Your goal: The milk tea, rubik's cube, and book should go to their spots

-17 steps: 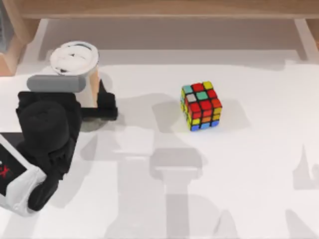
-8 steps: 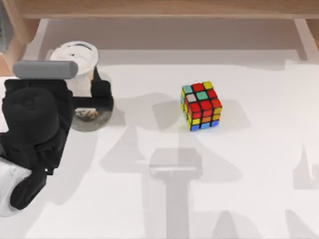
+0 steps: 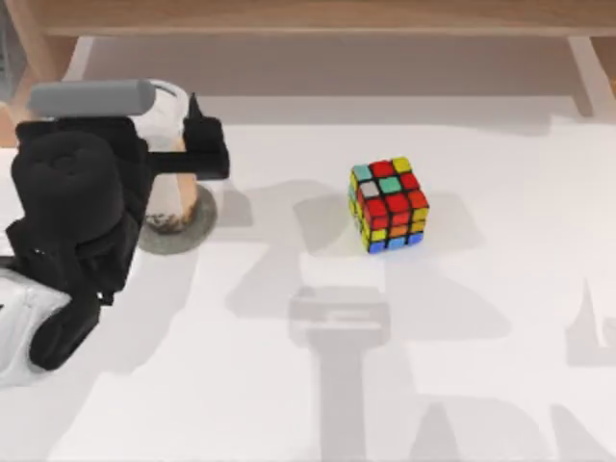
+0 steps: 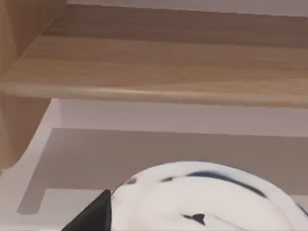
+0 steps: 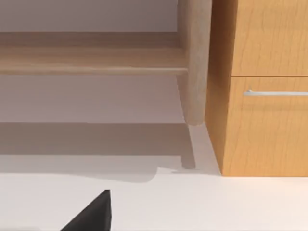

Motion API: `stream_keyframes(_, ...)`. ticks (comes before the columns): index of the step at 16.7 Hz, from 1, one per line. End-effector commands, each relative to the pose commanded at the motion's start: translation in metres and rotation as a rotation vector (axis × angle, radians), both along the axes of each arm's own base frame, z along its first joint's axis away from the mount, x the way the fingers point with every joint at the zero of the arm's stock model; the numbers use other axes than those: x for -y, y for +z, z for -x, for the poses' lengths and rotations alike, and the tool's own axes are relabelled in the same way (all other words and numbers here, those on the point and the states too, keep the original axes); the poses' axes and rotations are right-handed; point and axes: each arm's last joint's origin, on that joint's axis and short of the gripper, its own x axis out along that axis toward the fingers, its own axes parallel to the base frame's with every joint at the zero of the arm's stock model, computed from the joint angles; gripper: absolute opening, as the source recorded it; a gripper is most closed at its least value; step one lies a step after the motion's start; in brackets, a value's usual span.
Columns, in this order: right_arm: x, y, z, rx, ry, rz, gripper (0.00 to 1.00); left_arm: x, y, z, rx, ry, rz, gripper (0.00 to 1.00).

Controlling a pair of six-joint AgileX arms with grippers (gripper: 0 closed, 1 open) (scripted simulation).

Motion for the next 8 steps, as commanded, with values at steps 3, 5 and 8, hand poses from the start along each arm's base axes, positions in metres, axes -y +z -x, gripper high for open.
stream_keyframes(3, 0.000, 0.000, 0.000, 0.000, 0.000, 0.000, 1.00, 0.020, 0.025, -0.024, -0.017, -0.016, 0.062, 1.00)
stream_keyframes(5, 0.000, 0.000, 0.000, 0.000, 0.000, 0.000, 1.00, 0.039, 0.039, -0.042, -0.064, -0.033, 0.100, 1.00)
stream_keyframes(8, 0.000, 0.000, 0.000, 0.000, 0.000, 0.000, 1.00, 0.073, 0.057, -0.068, -0.180, -0.056, 0.147, 1.00)
